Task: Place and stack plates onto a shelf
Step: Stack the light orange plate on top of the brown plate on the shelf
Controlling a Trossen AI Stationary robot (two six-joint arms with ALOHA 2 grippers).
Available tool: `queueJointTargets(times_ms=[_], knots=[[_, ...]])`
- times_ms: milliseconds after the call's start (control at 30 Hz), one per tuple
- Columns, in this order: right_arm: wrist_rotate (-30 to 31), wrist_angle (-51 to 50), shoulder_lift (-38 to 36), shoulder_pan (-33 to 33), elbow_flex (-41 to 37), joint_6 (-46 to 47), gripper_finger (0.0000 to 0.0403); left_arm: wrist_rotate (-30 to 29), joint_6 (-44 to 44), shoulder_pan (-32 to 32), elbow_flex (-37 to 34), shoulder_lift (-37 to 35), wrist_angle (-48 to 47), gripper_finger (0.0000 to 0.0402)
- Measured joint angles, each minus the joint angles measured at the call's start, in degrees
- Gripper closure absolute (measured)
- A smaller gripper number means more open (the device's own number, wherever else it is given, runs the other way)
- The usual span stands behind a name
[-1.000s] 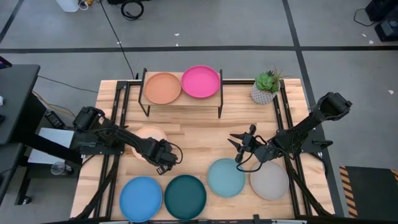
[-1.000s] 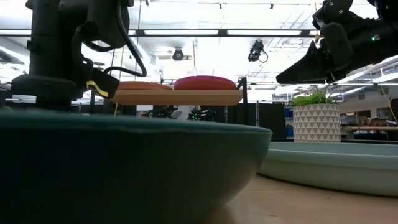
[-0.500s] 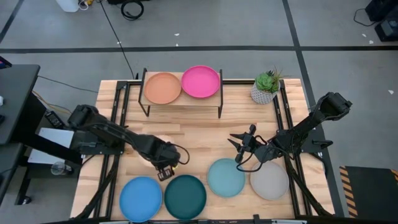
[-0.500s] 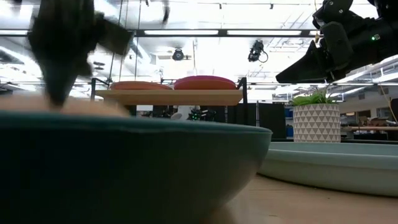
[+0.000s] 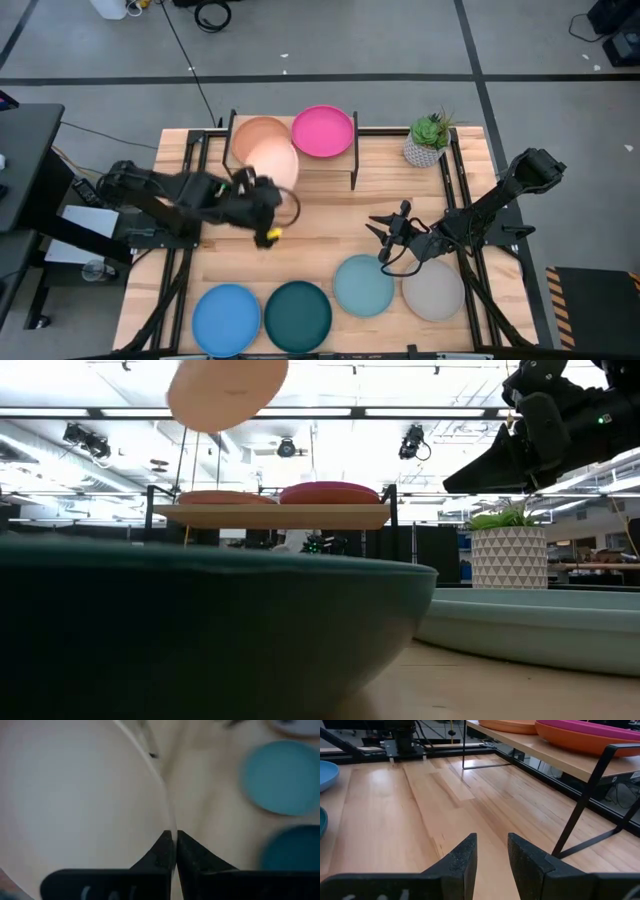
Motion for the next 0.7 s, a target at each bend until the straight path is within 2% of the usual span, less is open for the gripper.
queueJointTargets(times_ms=[200,433,533,700], knots=[[-0.01,0.37,0.0,0.0,0.0,-0.37,0.0287,1.37,11.41,10.99,-2.3,0.12,-1.38,0.0387],[-0.44,0.32,0.0,0.0,0.0,-0.55,0.0287,9.27,24.71,25.34,-8.54,0.15,-3.7,0.0387],[-0.44,0.31,0.0,0.0,0.0,-0.58,0.0287,11.58,30.2,28.91,-12.15,0.17,-1.74,0.0387],[-0.64,0.33,0.0,0.0,0.0,-0.56,0.0287,12.07,35.05,32.69,-15.7,0.17,-0.71,0.0386]])
